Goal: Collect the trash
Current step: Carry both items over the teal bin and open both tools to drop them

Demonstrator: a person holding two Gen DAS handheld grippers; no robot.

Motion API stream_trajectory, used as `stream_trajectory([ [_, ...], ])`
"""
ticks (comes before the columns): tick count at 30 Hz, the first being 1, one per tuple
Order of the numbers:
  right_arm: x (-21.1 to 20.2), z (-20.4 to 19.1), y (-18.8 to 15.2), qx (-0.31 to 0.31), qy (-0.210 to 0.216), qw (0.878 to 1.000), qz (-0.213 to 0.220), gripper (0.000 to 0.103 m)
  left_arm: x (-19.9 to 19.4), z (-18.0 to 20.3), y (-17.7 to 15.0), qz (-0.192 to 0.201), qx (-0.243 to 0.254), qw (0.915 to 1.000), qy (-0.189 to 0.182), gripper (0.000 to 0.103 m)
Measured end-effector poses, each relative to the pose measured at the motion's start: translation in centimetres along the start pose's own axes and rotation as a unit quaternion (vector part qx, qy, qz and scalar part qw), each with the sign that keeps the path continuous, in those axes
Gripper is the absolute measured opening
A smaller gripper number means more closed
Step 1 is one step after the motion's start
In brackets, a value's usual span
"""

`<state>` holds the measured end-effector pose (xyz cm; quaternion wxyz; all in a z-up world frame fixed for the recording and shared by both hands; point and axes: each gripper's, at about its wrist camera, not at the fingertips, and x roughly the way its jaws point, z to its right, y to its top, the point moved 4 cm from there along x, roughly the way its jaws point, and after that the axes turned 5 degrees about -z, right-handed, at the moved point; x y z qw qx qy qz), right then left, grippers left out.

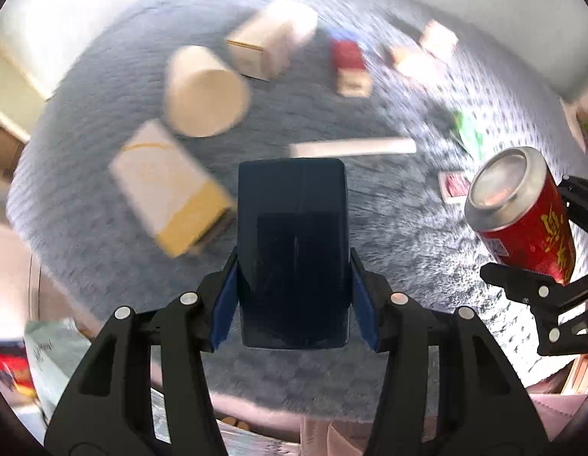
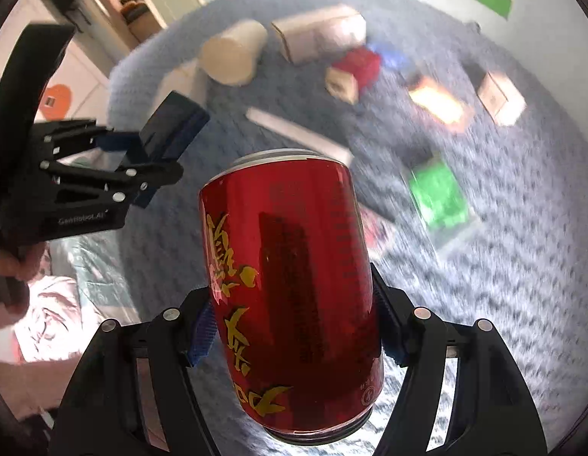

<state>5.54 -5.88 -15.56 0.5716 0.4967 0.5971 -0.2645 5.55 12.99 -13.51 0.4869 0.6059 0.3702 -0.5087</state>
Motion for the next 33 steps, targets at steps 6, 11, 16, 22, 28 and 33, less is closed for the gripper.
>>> stream_trajectory([
  [6, -0.2, -6.8, 3.9, -0.062, 0.064, 0.996, 0.022, 0.069, -4.0, -6.9, -5.6, 0.031, -0.118, 0.992, 0.031, 0.05],
  [11, 1.8, -16.8, 5.3, -0.143, 0.095, 0.985, 0.006, 0.069, -5.3, -14.0, -13.2, 0.034, -0.215, 0.9743, 0.058, 0.05],
  [16, 7.2, -28.1, 4.8, -0.201, 0.13, 0.97, -0.043, 0.069, -3.4, -21.5, -22.9, -0.003, -0.291, 0.9543, 0.07, 0.05],
  [22, 18.3, -37.7, 1.5, -0.212, 0.125, 0.961, -0.129, 0.069, 4.9, -29.4, -32.9, -0.072, -0.345, 0.9349, 0.039, 0.05],
  [28, 31.8, -40.2, -1.4, -0.174, 0.099, 0.962, -0.186, 0.069, 15.2, -33.4, -38.1, -0.111, -0.353, 0.9287, 0.015, 0.05],
  [33, 42.2, -39.4, -4.5, -0.131, 0.063, 0.96, -0.241, 0.069, 23.4, -33.0, -40.2, -0.131, -0.367, 0.921, -0.017, 0.05],
])
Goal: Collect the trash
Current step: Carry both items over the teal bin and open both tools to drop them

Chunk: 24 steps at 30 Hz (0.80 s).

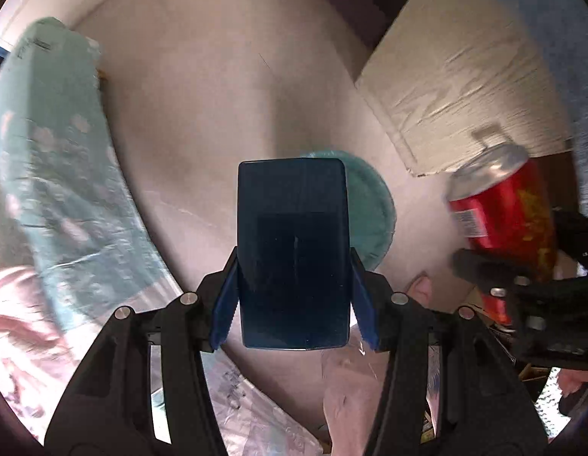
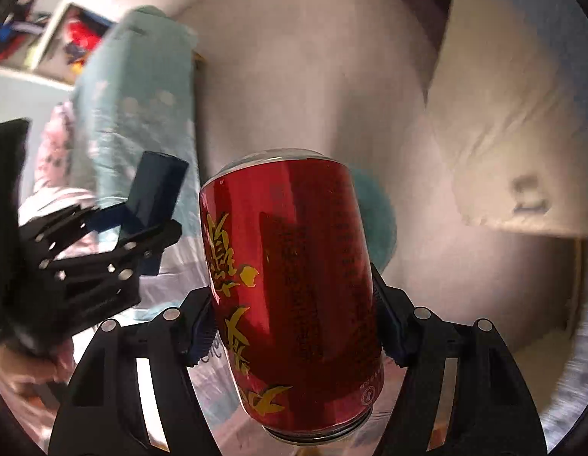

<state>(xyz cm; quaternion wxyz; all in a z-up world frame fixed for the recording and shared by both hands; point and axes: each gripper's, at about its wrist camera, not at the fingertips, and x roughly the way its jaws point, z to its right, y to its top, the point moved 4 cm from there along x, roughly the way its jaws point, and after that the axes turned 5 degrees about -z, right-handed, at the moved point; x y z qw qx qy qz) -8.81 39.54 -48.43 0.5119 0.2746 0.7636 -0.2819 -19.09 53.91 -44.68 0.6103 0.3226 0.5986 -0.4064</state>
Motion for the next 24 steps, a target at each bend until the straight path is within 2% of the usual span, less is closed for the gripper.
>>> stream_trajectory([
  [4, 8.2, 2.2, 1.2, 0.011, -0.02, 0.999, -0.046, 0.069, 7.1, 0.5, 0.1, -0.034, -0.01, 0.9992, -0.019, 0.05],
  [7, 11.4, 3.4, 2.0, 0.015, -0.044, 0.997, -0.063, 0.069, 10.7, 0.4, 0.4, -0.052, -0.016, 0.9984, -0.014, 0.05],
  [9, 12.4, 4.2, 2.6, 0.015, -0.043, 0.997, -0.065, 0.069, 11.9, 0.2, 0.3, -0.057, -0.018, 0.9982, -0.012, 0.05],
  [11, 12.8, 4.3, 3.4, 0.01, -0.046, 0.997, -0.069, 0.069, 12.6, 0.3, 0.5, -0.064, -0.015, 0.9977, -0.016, 0.05],
  [15, 12.2, 4.4, 3.5, -0.01, -0.051, 0.997, -0.064, 0.07, 13.1, 0.3, 0.9, -0.063, -0.005, 0.998, 0.001, 0.05],
  [17, 11.9, 4.4, 3.5, -0.01, -0.047, 0.997, -0.065, 0.07, 12.7, 0.3, 0.9, -0.061, -0.008, 0.9981, 0.002, 0.057],
  [19, 12.1, 5.0, 3.7, -0.007, -0.04, 0.997, -0.063, 0.081, 12.3, 0.4, 0.8, -0.059, -0.005, 0.9982, 0.007, 0.068],
  [21, 11.4, 4.9, 3.8, -0.007, -0.038, 0.998, -0.056, 0.086, 12.2, 0.5, 0.9, -0.057, 0.0, 0.9984, 0.005, 0.074],
  [22, 11.3, 4.9, 3.7, -0.004, -0.036, 0.998, -0.056, 0.086, 12.1, 0.6, 0.9, -0.057, 0.0, 0.9983, 0.002, 0.079],
  [24, 10.9, 5.2, 3.7, 0.006, -0.034, 0.998, -0.055, 0.086, 11.9, 0.8, 1.0, -0.057, -0.001, 0.9984, 0.002, 0.081],
])
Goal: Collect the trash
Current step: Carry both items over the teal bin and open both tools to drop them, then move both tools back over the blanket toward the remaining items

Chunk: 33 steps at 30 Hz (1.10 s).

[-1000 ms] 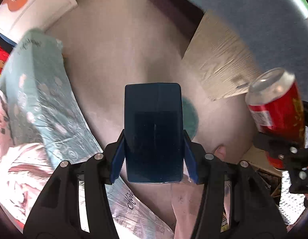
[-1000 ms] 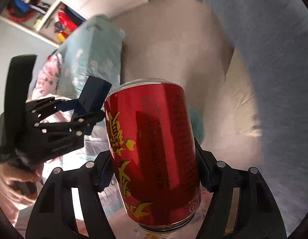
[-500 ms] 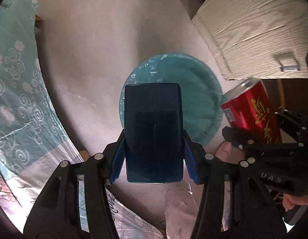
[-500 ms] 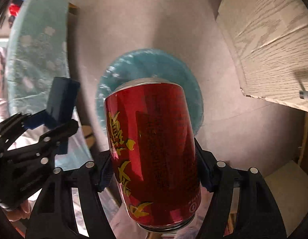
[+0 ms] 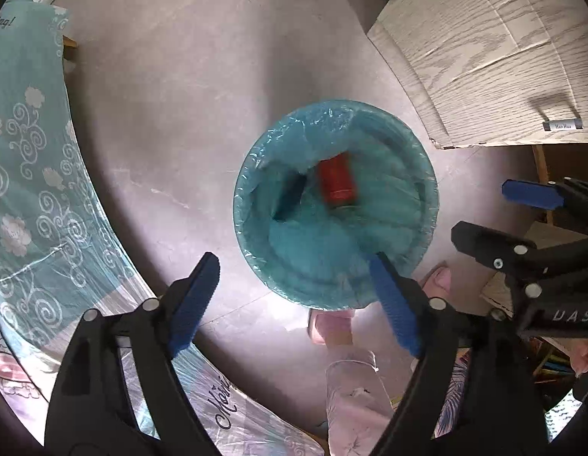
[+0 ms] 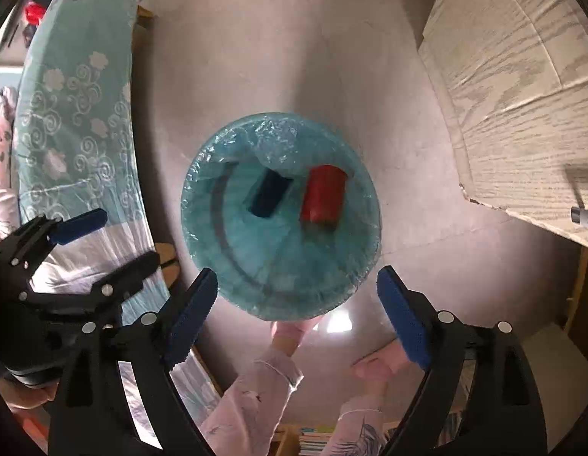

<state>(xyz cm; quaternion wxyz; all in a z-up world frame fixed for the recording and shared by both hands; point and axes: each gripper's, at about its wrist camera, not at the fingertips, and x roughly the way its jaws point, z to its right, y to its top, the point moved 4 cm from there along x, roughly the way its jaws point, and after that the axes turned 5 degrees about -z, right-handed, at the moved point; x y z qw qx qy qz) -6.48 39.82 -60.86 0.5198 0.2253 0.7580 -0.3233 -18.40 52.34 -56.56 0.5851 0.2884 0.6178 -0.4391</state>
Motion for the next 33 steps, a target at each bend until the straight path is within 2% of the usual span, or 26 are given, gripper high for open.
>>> stream_trajectory([
  [3, -0.6, 0.2, -0.2, 0.009, 0.008, 1.0, 0.004, 0.086, 0.4, 0.1, 0.2, -0.002, -0.004, 0.9999, -0.01, 0.083],
  [11, -3.0, 0.1, -1.2, 0.004, 0.009, 1.0, 0.009, 0.086, -0.8, 0.1, -0.2, -0.001, 0.0, 1.0, -0.001, 0.083],
  [14, -5.1, -0.6, -2.1, -0.005, 0.013, 1.0, 0.011, 0.086, -2.7, -0.6, -1.4, 0.001, -0.006, 1.0, -0.002, 0.083],
  [17, -8.5, -2.8, -3.8, -0.039, 0.015, 0.999, 0.012, 0.086, -5.7, -1.4, -3.0, 0.005, -0.01, 0.9999, 0.003, 0.083],
  [19, -12.7, -4.9, -5.4, -0.069, 0.021, 0.997, 0.034, 0.086, -9.0, -1.7, -4.4, 0.016, -0.01, 0.9998, 0.011, 0.083],
  [21, -17.5, -6.6, -7.0, -0.091, 0.02, 0.994, 0.064, 0.086, -13.0, -1.8, -5.7, 0.037, -0.004, 0.9986, 0.038, 0.084],
  [22, -20.7, -7.4, -8.1, -0.097, 0.03, 0.991, 0.084, 0.087, -15.7, -1.7, -6.4, 0.05, -0.001, 0.9974, 0.051, 0.086],
  [25, -29.0, -8.0, -10.8, -0.1, 0.039, 0.984, 0.143, 0.089, -23.0, -0.7, -7.7, 0.093, 0.002, 0.9939, 0.06, 0.097],
  [30, -39.9, -4.8, -14.7, -0.047, 0.036, 0.97, 0.237, 0.093, -32.5, 4.0, -7.0, 0.165, 0.037, 0.9836, 0.064, 0.097],
  [33, -44.9, -1.1, -17.4, 0.014, 0.028, 0.957, 0.287, 0.094, -36.6, 8.2, -5.9, 0.197, 0.066, 0.9778, 0.03, 0.097],
])
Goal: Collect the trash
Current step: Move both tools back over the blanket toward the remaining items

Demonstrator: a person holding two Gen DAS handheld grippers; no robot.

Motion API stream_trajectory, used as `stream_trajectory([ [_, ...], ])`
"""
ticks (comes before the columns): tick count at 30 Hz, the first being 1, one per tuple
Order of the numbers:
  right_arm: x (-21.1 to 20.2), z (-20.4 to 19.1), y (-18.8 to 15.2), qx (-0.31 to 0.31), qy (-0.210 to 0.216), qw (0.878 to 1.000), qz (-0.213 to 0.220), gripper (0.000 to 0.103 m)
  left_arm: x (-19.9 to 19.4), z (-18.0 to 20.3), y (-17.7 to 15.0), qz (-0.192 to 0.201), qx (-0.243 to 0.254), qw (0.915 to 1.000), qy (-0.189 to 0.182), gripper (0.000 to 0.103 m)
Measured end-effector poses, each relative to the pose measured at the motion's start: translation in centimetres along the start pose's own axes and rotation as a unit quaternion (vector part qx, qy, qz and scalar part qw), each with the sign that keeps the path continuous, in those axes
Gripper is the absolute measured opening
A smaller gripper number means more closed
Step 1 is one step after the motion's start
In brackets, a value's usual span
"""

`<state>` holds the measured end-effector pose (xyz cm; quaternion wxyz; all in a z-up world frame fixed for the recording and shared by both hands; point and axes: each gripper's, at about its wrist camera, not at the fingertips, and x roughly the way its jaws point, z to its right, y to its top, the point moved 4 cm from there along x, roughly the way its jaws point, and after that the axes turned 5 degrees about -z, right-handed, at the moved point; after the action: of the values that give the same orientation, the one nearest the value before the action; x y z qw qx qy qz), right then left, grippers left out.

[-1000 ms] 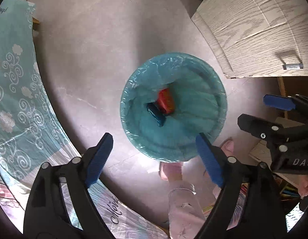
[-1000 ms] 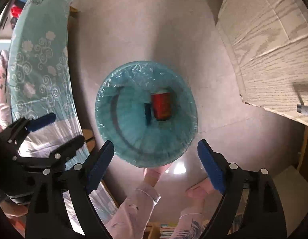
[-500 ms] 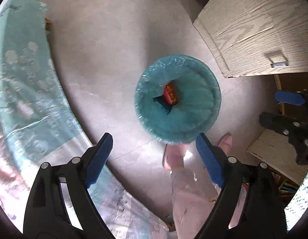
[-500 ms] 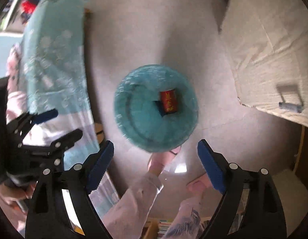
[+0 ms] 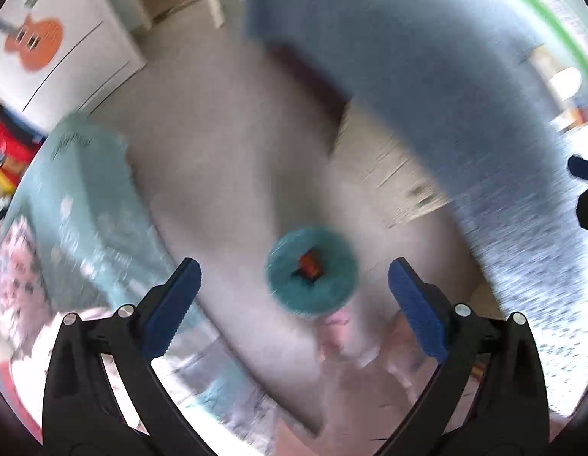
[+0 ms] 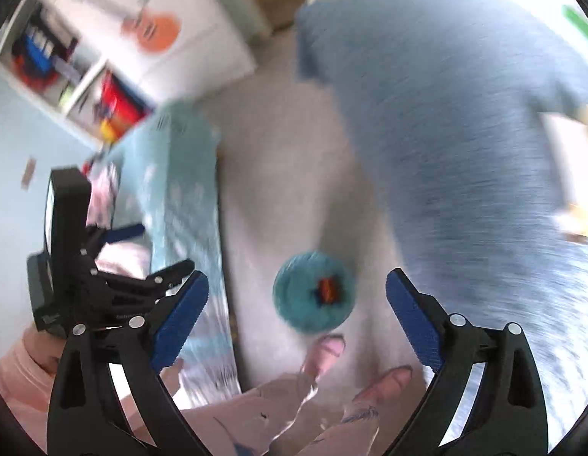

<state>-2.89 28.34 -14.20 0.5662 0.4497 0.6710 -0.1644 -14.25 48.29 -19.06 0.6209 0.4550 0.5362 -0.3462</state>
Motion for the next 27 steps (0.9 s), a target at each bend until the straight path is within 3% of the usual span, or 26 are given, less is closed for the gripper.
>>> stream_trajectory([
  [4, -6.2, 5.3, -0.9, 0.073, -0.043, 0.995, 0.053, 0.094, -4.3, 6.8, 3.9, 0.048, 0.063, 0.9964, -0.031, 0.097],
  [9, -11.1, 13.2, -3.4, 0.157, -0.104, 0.979, 0.085, 0.094, -7.5, 16.3, 7.8, 0.088, 0.156, 0.9827, -0.049, 0.097],
  [16, -13.6, 22.1, -7.0, 0.221, -0.124, 0.963, 0.089, 0.094, -6.2, 29.1, 10.7, 0.081, 0.228, 0.9689, -0.05, 0.097],
  [22, -13.5, 26.0, -7.5, 0.208, -0.119, 0.968, 0.068, 0.094, -4.1, 34.2, 11.1, 0.055, 0.245, 0.9673, -0.034, 0.097],
  [27, -11.9, 28.3, -6.4, 0.179, -0.122, 0.975, 0.041, 0.093, -1.6, 35.7, 12.6, 0.029, 0.235, 0.9713, -0.019, 0.097],
])
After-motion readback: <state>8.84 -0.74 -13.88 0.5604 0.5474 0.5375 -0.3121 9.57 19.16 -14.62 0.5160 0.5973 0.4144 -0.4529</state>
